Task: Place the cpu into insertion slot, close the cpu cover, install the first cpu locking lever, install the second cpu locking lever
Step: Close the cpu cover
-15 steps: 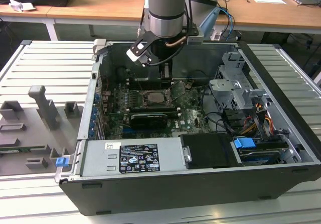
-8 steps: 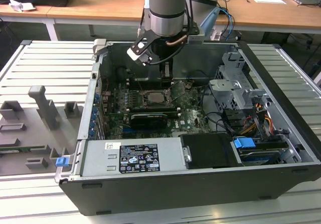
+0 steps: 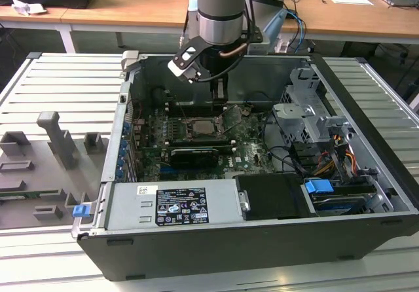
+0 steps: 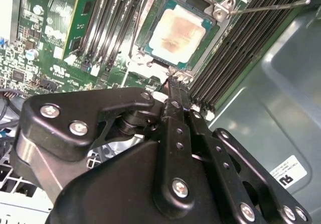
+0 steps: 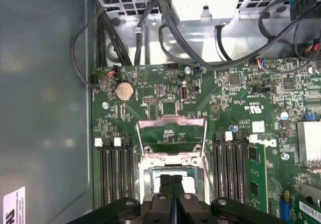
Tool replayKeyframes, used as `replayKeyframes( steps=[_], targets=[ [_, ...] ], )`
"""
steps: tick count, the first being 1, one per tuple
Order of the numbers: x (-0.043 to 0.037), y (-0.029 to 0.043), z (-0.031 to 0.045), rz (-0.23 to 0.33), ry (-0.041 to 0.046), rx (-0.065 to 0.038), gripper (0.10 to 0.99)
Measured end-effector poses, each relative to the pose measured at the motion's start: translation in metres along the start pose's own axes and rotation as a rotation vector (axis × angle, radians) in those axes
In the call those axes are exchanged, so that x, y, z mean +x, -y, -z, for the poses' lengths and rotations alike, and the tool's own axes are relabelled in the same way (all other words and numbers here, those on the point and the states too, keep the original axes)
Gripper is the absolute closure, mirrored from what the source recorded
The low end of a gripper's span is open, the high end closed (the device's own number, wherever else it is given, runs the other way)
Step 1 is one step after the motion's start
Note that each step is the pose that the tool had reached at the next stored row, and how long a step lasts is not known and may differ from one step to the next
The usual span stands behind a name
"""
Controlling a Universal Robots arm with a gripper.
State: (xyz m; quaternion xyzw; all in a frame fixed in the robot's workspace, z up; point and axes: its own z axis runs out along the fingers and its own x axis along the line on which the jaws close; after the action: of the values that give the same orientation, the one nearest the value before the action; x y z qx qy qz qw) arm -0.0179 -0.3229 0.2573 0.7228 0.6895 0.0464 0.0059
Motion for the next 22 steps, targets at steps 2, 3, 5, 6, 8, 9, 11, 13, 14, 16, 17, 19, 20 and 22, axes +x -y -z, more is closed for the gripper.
replayKeyframes(
  steps=[2, 3, 5, 6, 8, 9, 11, 13, 14, 16, 17, 19, 20, 22],
  targets=[
    [-0.0001, -0.0044, -0.0004, 0.0, 0.0, 0.0, 0.98],
    [0.0, -0.0058, -0.0006, 0.0, 0.0001, 0.001, 0.98],
    [0.0002, -0.009, 0.0004, 0.0, 0.0004, 0.001, 0.98],
    [0.0003, -0.0094, 0.0018, 0.0, 0.0001, 0.001, 0.98],
    [0.0005, -0.0111, 0.0033, 0.0, 0.0, 0.001, 0.98],
    [0.0006, -0.0134, 0.0031, 0.0, -0.0002, 0.001, 0.98],
    [0.0008, -0.0184, 0.0028, 0.0, 0.0001, 0.001, 0.98],
    [0.0009, -0.022, 0.0025, 0.0, 0.0, 0.001, 0.98],
    [0.001, -0.0234, 0.0025, 0.0, 0.0001, 0.001, 0.98],
    [0.0012, -0.027, 0.0022, 0.0, 0.0002, 0.001, 0.98],
    [0.0012, -0.028, 0.0021, -0.001, 0.0002, 0.001, 0.98],
    [0.0013, -0.0306, 0.0018, -0.001, 0.0002, 0.001, 0.98],
    [0.0014, -0.0322, 0.0016, -0.001, 0.0002, 0.001, 0.98],
    [0.0016, -0.0373, 0.0007, 0.0, 0.0, 0.002, 0.98]
  ],
)
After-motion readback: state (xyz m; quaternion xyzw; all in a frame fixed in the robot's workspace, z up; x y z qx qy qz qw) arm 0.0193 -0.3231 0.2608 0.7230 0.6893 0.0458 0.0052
